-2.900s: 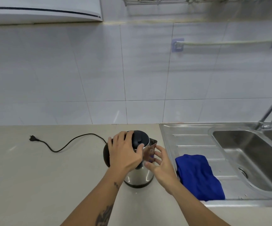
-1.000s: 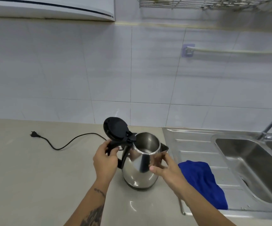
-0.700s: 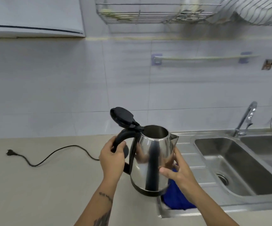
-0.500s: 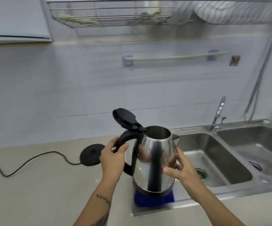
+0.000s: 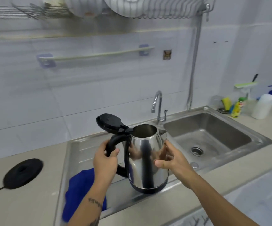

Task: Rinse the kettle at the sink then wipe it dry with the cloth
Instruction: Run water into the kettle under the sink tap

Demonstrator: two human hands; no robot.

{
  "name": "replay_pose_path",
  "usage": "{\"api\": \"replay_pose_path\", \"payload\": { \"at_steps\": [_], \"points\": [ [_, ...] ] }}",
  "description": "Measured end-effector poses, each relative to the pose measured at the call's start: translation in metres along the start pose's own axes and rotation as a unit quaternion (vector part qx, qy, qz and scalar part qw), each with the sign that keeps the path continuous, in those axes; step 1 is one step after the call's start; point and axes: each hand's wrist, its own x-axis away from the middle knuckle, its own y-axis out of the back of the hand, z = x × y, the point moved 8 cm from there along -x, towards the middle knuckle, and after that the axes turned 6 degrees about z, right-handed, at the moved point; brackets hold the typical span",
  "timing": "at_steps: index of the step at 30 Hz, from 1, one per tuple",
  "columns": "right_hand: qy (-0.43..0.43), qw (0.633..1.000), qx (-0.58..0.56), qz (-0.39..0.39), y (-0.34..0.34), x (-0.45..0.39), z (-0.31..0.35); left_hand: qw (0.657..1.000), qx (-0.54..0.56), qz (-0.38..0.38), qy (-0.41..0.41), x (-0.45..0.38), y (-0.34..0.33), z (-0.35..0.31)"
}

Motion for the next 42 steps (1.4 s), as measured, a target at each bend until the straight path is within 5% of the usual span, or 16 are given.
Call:
{"api": "replay_pose_path", "payload": {
  "at_steps": [7,20,32,42],
  "points": [
    [-0.043,0.999,0.025,-0.021,0.066,-0.039,-0.026,0.999,-0.033,-0.003,0.015,-0.031,-0.076,0.009],
    [-0.125,0.986,0.081,0.072,0.116,-0.162,-0.045,0.989,-0.105,-0.048,0.089,-0.099,-0.123,0.054],
    [-0.119,0.92,0.353,0.117,0.19,-0.304,-0.055,0.962,-0.167,-0.111,0.184,-0.129,-0.159,0.07],
    [-0.062,0.874,0.45,0.175,0.201,-0.391,-0.084,0.937,-0.191,-0.193,0.22,-0.116,-0.169,0.059]
  ]
}}
